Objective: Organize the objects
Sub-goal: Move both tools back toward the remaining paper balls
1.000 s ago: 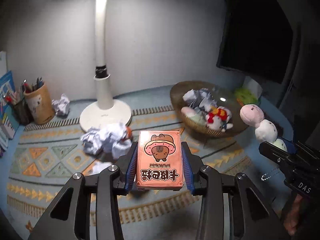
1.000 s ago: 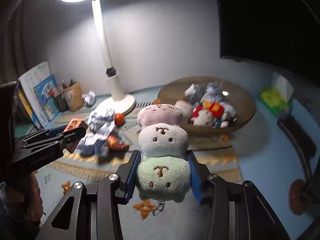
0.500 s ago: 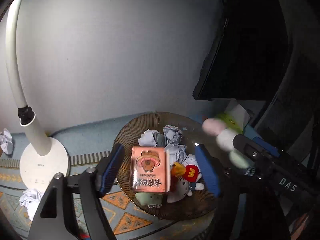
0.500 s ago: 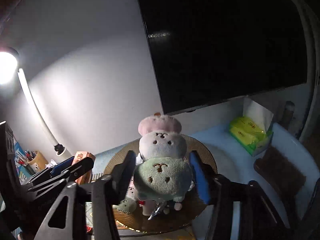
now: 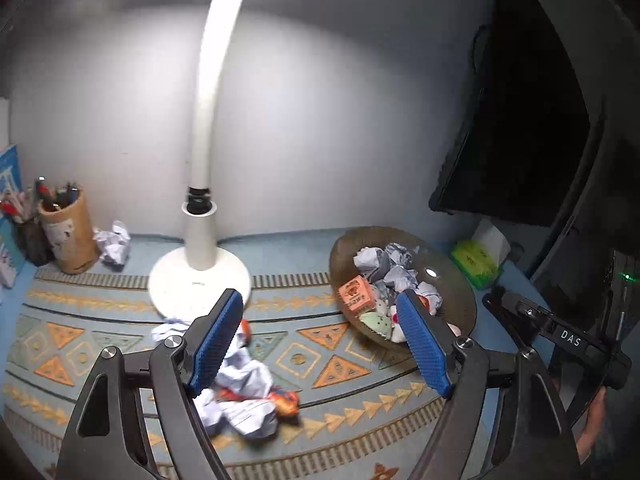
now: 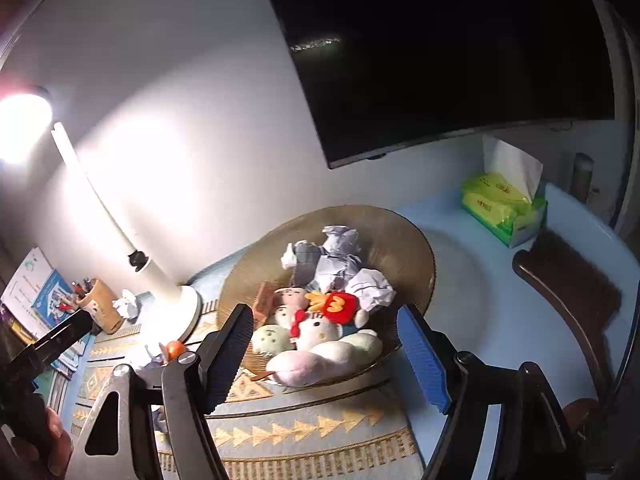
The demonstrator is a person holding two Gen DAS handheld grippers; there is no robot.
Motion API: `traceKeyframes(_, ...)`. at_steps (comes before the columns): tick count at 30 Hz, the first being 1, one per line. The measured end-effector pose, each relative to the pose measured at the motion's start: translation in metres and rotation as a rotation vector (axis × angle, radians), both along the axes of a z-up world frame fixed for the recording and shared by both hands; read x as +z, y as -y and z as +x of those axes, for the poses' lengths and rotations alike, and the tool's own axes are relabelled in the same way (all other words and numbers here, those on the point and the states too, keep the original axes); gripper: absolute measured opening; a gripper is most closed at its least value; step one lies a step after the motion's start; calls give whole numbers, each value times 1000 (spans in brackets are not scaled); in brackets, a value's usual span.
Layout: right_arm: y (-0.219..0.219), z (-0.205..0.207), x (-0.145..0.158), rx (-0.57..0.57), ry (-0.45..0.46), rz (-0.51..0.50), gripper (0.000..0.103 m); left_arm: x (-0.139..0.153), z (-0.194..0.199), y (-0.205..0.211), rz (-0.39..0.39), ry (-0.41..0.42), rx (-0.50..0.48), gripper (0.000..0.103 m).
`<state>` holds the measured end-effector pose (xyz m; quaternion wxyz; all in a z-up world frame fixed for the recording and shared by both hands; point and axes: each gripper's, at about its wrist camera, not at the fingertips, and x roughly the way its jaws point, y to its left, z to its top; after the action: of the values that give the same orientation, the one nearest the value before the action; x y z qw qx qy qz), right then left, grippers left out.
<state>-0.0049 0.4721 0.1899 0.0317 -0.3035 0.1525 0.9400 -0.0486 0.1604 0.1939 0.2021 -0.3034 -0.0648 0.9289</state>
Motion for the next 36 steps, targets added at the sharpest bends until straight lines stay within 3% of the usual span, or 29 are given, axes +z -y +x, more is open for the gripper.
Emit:
traceKeyframes(2, 15, 11, 11, 34, -30, 5, 74, 15, 18, 31, 3, -30, 56, 78)
traceKeyframes(5, 42, 24, 21, 100, -66, -1, 74, 28, 44, 75, 1, -83, 159, 100)
traceKeyframes(7, 63, 29, 19, 146, -70, -11, 74, 25, 60, 102, -16, -116, 253, 103)
traceKeyframes(10, 97, 33, -4, 203, -32, -4, 74, -8, 69, 133, -60, -100, 362, 102)
traceKeyframes(13, 125, 30, -44, 246, 42, -1, 74, -60, 63, 157, -97, -20, 401, 102)
traceKeyframes(17, 150, 21, -95, 264, 106, 69, 74, -118, 51, 172, -112, 55, 409, 102)
traceKeyframes(22, 162, 21, -128, 266, 116, 132, 76, -156, 42, 172, -122, 119, 420, 102)
traceKeyframes(25, 170, 18, -133, 264, 132, 190, 81, -155, 44, 167, -138, 107, 409, 102)
traceKeyframes(27, 175, 21, -132, 266, 115, 224, 92, -154, 47, 165, -149, 99, 403, 102)
traceKeyframes(31, 185, 25, -130, 272, 99, 285, 92, -153, 49, 159, -177, 82, 394, 102)
traceKeyframes(36, 188, 25, -130, 288, 96, 301, 92, -154, 35, 162, -149, 159, 329, 102)
